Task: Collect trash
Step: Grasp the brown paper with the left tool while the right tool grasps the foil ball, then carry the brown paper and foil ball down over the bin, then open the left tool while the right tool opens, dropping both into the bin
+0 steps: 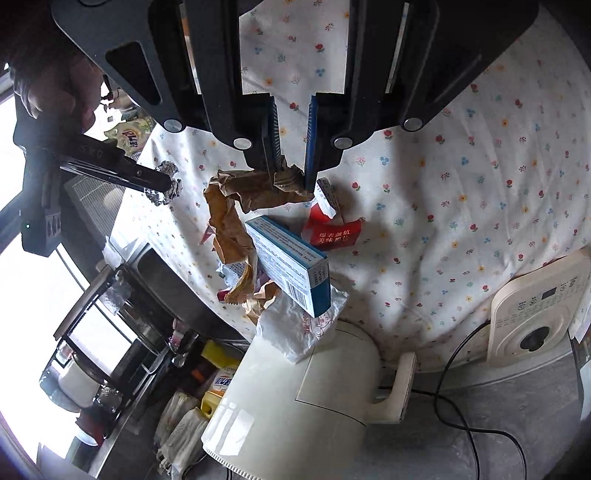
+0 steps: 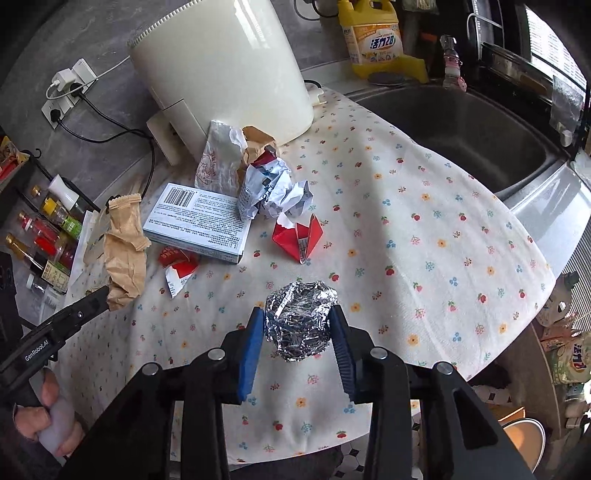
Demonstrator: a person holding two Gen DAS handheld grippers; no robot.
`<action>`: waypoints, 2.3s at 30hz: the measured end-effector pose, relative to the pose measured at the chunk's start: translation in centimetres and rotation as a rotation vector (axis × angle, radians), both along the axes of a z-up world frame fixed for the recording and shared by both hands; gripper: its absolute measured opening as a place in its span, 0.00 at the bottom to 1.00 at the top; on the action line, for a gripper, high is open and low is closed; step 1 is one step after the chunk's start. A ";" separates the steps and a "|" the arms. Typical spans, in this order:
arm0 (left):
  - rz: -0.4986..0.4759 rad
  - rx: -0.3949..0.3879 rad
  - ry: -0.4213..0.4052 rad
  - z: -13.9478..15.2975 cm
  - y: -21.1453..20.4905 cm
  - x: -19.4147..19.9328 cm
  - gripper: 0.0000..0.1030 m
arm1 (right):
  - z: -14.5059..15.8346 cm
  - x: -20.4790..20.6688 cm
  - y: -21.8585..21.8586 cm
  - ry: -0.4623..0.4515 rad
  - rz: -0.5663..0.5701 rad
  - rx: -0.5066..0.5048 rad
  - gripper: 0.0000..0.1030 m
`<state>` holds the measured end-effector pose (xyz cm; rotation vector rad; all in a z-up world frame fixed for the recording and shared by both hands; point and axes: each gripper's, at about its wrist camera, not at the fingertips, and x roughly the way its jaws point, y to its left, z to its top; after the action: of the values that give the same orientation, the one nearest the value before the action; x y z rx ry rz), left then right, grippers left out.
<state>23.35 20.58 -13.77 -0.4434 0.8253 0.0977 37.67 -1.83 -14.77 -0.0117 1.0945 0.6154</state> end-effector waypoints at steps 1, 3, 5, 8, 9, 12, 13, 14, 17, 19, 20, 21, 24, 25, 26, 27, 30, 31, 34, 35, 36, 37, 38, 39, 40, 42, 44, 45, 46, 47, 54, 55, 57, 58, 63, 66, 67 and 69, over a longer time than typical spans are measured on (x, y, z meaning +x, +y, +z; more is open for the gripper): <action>-0.017 0.001 0.000 0.1 -0.7 0.4 0.12 | 0.2 -0.1 -0.8 -0.001 -0.016 0.001 0.35; -0.052 -0.002 -0.001 0.1 -2.2 1.3 0.12 | 0.6 -0.4 -3.0 -0.004 -0.053 0.003 0.35; -0.091 -0.005 -0.002 0.2 -4.0 2.3 0.12 | 1.1 -0.7 -5.4 -0.010 -0.093 0.003 0.36; -0.155 -0.008 -0.005 0.3 -7.1 3.8 0.12 | 1.7 -1.2 -9.4 -0.016 -0.161 0.000 0.36; -0.177 -0.010 -0.005 0.4 -8.2 4.2 0.12 | 1.8 -1.4 -10.8 -0.017 -0.185 -0.002 0.36; -0.244 -0.015 -0.006 0.5 -11.7 5.5 0.12 | 2.1 -2.1 -15.2 -0.014 -0.259 -0.007 0.36; -0.267 -0.017 -0.005 0.5 -13.0 5.8 0.12 | 2.1 -2.4 -16.6 -0.013 -0.283 -0.007 0.36; -0.289 -0.017 -0.004 0.5 -14.2 6.1 0.12 | 2.2 -2.7 -17.9 -0.010 -0.307 -0.008 0.36; -0.352 -0.018 0.000 0.6 -17.8 6.8 0.12 | 2.2 -3.6 -21.9 -0.002 -0.377 -0.010 0.36; -0.393 -0.015 0.005 0.6 -20.2 7.3 0.12 | 2.2 -4.2 -24.2 0.000 -0.419 -0.011 0.36; -0.411 -0.014 0.008 0.5 -21.3 7.4 0.12 | 2.2 -4.5 -25.5 0.001 -0.439 -0.011 0.36; -0.429 -0.013 0.011 0.5 -22.5 7.6 0.12 | 2.2 -4.9 -26.6 0.002 -0.456 -0.011 0.36; -0.476 -0.011 0.018 0.4 -25.5 7.9 0.12 | 2.0 -6.1 -29.8 0.005 -0.507 -0.012 0.36; -0.489 -0.009 0.022 0.3 -26.5 7.9 0.13 | 2.0 -6.5 -30.8 0.008 -0.524 -0.013 0.36; -0.504 -0.009 0.027 0.2 -27.6 7.9 0.13 | 1.9 -6.9 -31.8 0.010 -0.539 -0.014 0.36; -0.518 -0.009 0.032 0.0 -28.6 7.9 0.13 | 1.8 -7.3 -32.7 0.013 -0.553 -0.014 0.36; -0.560 -0.008 0.050 -0.5 -31.4 7.6 0.13 | 1.3 -8.7 -35.3 0.026 -0.589 -0.018 0.37; -0.573 -0.009 0.058 -0.7 -32.3 7.7 0.13 | 1.2 -9.1 -36.1 0.031 -0.598 -0.017 0.38; -0.609 -0.006 0.078 -1.4 -35.0 7.3 0.13 | 1.0 -10.6 -38.7 0.020 -0.639 -0.016 0.70; -0.619 -0.006 0.085 -1.6 -35.9 7.1 0.13 | 1.0 -11.0 -39.4 0.016 -0.651 -0.022 0.72; -0.629 -0.005 0.093 -1.9 -36.7 7.0 0.13 | 0.9 -11.4 -40.2 0.020 -0.661 -0.023 0.72; -0.639 -0.004 0.102 -2.2 -37.6 6.9 0.13 | 0.8 -11.8 -41.0 0.026 -0.673 -0.021 0.72; -0.647 -0.003 0.110 -2.5 -38.4 6.7 0.13 | 0.6 -12.2 -41.9 0.032 -0.685 -0.019 0.72; -0.653 -0.003 0.119 -2.9 -39.2 6.5 0.13 | 0.5 -12.7 -42.6 0.036 -0.695 -0.022 0.72; -0.659 -0.004 0.127 -3.2 -39.9 6.4 0.13 | 0.3 -13.1 -43.4 0.040 -0.705 -0.025 0.72; -0.672 -0.004 0.143 -3.9 -41.5 6.1 0.13 | 0.0 -14.0 -45.0 0.047 -0.719 -0.027 0.73; -0.683 -0.003 0.156 -4.5 -42.9 5.7 0.13 | -0.2 -14.9 -46.5 0.051 -0.736 -0.032 0.73; -0.688 -0.004 0.165 -4.9 -43.7 5.5 0.13 | -0.3 -15.3 -47.3 0.053 -0.746 -0.032 0.74; -0.692 -0.004 0.174 -5.3 -44.4 5.4 0.13 | -0.4 -15.6 -48.1 0.055 -0.755 -0.032 0.74; -0.697 -0.003 0.183 -5.7 -45.2 5.3 0.13 | -0.4 -16.0 -48.9 0.056 -0.762 -0.032 0.74; -0.728 0.005 0.238 -8.4 -49.4 4.1 0.14 | -1.0 -17.5 -53.0 0.059 -0.791 -0.046 0.74; -0.728 0.006 0.247 -8.9 -49.9 3.9 0.14 | -1.1 -17.7 -53.4 0.062 -0.792 -0.049 0.74; -0.729 0.000 0.270 -9.8 -50.4 3.9 0.15 | -1.4 -17.9 -54.1 0.068 -0.793 -0.054 0.74; -0.729 -0.007 0.282 -10.4 -50.7 3.8 0.19 | -1.6 -18.0 -54.4 0.071 -0.791 -0.057 0.74; -0.700 -0.074 0.304 -12.0 -51.3 3.6 0.65 | -2.1 -18.3 -55.4 0.080 -0.780 -0.069 0.74; -0.672 -0.072 0.300 -12.0 -51.1 3.6 0.70 | -2.3 -18.0 -55.4 0.082 -0.765 -0.071 0.74; -0.662 -0.070 0.293 -11.8 -50.9 3.7 0.71 | -2.3 -17.9 -55.2 0.083 -0.759 -0.070 0.74; -0.640 -0.054 0.274 -11.2 -50.4 3.6 0.73 | -2.3 -17.5 -54.8 0.081 -0.744 -0.067 0.75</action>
<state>27.00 -29.82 -25.00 -0.2005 1.2068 -0.4662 20.15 -56.61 -17.05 0.3507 1.0995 -0.0907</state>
